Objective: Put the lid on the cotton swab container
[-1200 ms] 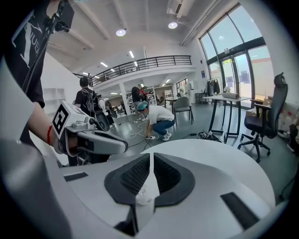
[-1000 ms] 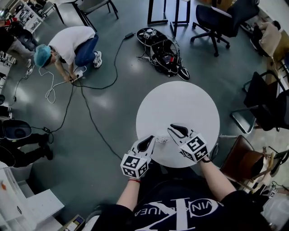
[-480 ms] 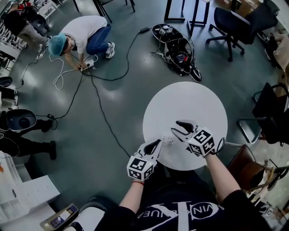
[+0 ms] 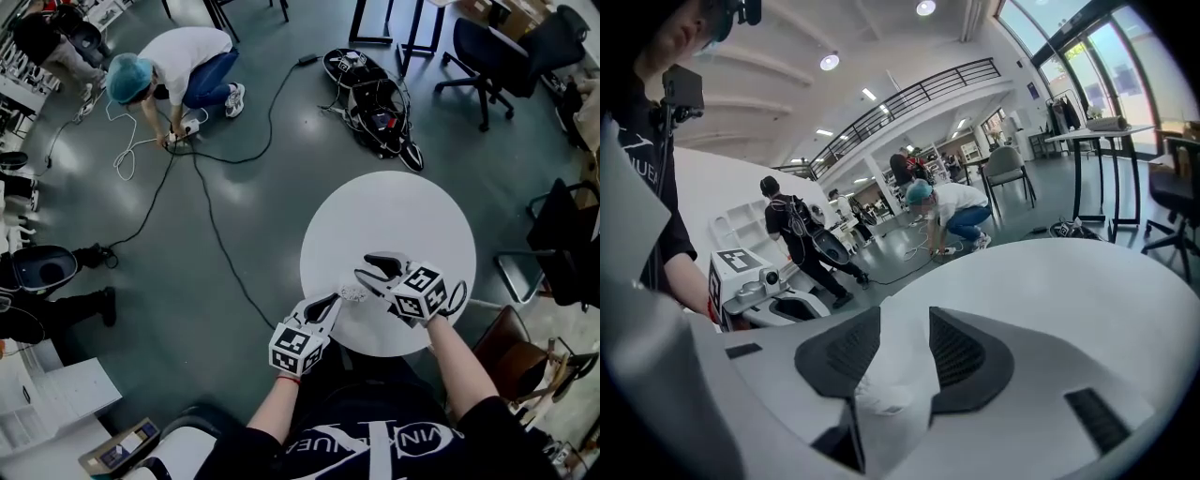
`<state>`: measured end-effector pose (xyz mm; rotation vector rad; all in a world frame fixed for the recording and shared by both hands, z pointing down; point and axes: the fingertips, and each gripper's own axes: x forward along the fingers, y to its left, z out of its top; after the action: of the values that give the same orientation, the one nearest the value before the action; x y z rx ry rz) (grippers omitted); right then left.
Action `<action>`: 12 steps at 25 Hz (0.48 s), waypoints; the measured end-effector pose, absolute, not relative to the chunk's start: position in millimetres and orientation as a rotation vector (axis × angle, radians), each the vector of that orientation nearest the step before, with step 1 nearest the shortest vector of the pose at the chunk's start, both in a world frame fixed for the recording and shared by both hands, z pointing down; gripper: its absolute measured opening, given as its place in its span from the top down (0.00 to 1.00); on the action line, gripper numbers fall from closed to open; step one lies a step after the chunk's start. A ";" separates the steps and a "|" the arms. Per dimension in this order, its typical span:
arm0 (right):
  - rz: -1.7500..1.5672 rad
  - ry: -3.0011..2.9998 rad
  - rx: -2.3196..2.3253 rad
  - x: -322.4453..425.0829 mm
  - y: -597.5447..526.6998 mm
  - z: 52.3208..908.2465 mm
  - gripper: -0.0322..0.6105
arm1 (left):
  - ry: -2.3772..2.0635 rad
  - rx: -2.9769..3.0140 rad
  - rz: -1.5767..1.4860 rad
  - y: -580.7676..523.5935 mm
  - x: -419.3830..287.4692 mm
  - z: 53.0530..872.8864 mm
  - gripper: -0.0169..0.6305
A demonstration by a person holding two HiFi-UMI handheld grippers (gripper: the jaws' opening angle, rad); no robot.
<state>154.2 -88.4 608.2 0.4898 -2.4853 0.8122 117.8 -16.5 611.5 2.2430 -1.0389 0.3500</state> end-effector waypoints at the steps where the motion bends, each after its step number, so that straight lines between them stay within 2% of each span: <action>1: 0.815 -2.487 0.493 154.2 -88.6 607.3 0.73 | -1.034 2.244 0.351 -16.8 118.4 611.9 0.94; 12: 0.838 -2.511 0.496 156.4 -86.3 595.0 0.73 | -1.018 2.251 0.343 -20.4 117.5 612.4 0.93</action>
<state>156.4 -86.3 595.0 0.4963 -2.5113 0.8384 117.5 -20.4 612.4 2.2508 -1.0184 0.3434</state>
